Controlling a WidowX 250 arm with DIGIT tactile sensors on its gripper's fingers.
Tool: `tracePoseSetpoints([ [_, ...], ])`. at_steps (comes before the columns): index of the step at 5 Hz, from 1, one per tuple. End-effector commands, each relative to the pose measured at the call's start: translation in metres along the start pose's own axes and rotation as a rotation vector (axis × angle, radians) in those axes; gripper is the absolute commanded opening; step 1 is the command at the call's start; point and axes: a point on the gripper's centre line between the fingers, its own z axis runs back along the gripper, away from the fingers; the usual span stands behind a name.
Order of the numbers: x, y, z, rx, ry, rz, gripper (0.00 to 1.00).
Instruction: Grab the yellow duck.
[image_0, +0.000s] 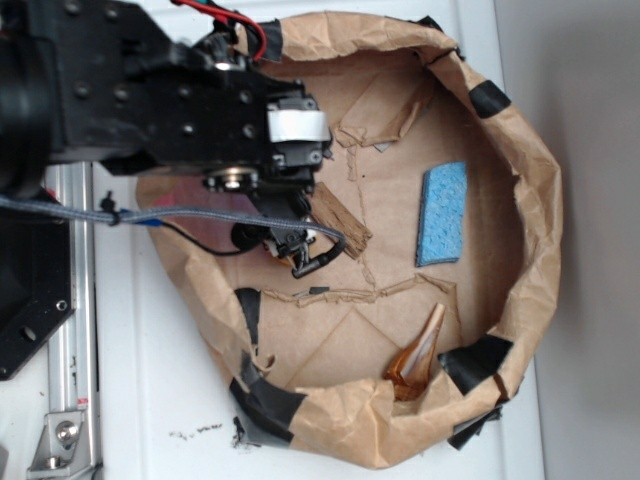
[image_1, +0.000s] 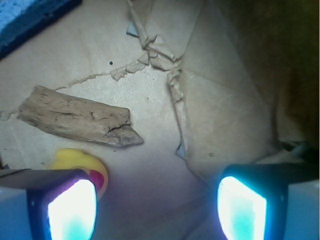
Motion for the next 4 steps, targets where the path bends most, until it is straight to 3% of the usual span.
tracePoseSetpoints([
  [1, 0.007, 0.0, -0.005, -0.002, -0.023, -0.011, 1.0],
  [4, 0.002, -0.007, -0.016, 0.023, -0.003, -0.04, 1.0],
])
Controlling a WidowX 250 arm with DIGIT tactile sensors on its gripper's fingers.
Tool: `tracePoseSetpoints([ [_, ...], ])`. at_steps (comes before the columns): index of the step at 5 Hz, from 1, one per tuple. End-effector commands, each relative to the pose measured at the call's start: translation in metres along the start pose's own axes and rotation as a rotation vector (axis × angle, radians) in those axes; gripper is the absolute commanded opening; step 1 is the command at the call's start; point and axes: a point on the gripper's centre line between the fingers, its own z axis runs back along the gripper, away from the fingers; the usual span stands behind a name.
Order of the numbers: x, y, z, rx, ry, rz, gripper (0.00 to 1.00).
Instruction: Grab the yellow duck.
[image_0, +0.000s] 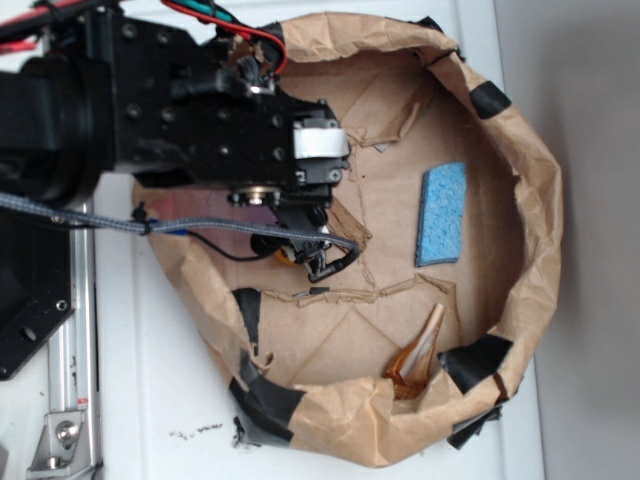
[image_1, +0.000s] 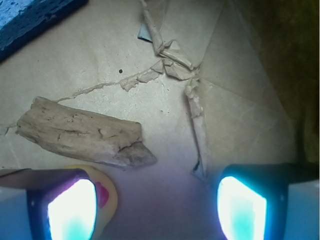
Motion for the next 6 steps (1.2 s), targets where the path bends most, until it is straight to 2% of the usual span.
tracePoseSetpoints([
  [1, -0.01, -0.009, -0.014, 0.017, 0.029, -0.062, 1.0],
  [2, -0.018, -0.022, -0.018, 0.019, 0.037, -0.11, 1.0],
  [5, -0.039, -0.05, 0.006, -0.079, 0.051, -0.192, 1.0],
  [6, -0.04, -0.054, 0.009, -0.083, 0.041, -0.206, 1.0],
])
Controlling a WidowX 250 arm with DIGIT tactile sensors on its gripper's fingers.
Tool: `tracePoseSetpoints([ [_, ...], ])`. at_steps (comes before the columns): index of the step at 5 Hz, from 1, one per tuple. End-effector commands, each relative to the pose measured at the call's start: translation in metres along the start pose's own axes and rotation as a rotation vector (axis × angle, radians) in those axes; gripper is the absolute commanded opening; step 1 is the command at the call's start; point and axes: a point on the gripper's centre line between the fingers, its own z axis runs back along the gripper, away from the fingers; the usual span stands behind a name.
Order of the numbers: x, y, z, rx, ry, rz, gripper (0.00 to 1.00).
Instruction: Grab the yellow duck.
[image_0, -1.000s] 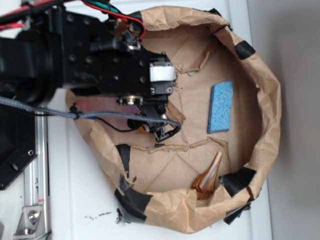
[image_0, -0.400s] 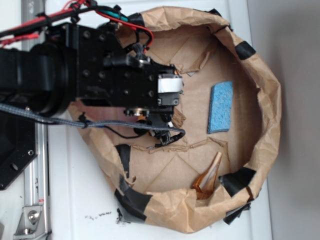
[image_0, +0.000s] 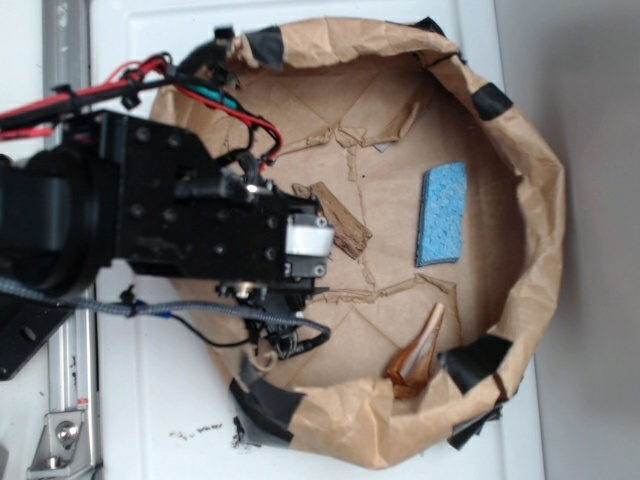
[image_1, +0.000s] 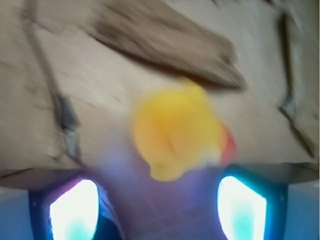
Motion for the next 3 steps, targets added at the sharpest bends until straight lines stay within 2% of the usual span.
tracePoseSetpoints([
  [1, 0.006, -0.002, 0.01, -0.012, -0.064, -0.033, 1.0],
  [3, 0.02, 0.008, 0.006, -0.02, -0.088, -0.006, 1.0],
])
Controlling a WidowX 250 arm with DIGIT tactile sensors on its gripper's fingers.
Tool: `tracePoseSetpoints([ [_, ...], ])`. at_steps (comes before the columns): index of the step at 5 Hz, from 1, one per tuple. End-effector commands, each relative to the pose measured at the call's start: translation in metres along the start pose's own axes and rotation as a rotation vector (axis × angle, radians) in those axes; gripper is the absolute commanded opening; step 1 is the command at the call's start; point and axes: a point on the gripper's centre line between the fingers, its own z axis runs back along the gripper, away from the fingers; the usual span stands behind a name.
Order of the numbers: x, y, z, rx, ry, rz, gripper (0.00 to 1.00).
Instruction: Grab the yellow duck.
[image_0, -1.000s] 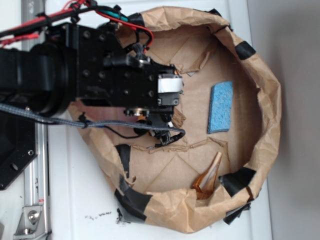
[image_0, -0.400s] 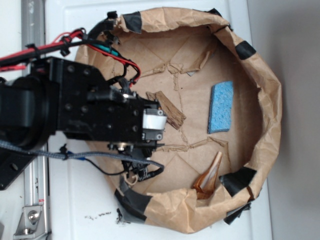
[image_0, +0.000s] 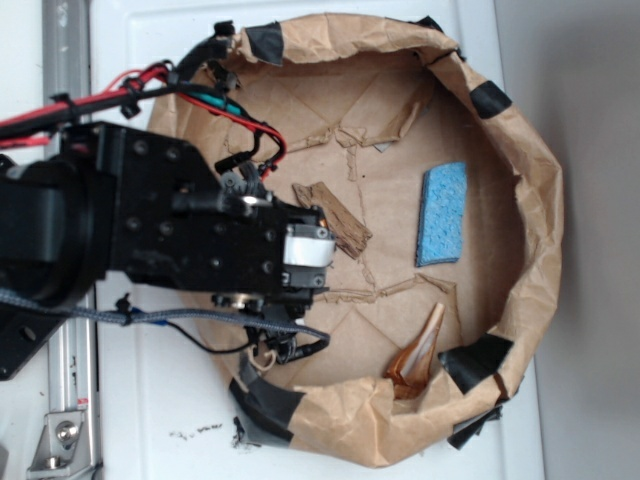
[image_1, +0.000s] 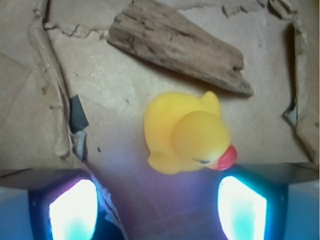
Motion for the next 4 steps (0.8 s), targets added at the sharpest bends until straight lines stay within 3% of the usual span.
tracePoseSetpoints([
  [1, 0.02, 0.018, 0.0, 0.005, -0.047, 0.033, 1.0],
  [3, 0.018, 0.057, -0.007, 0.072, -0.041, 0.143, 1.0],
  [4, 0.021, 0.057, -0.004, 0.059, -0.056, 0.162, 0.27],
])
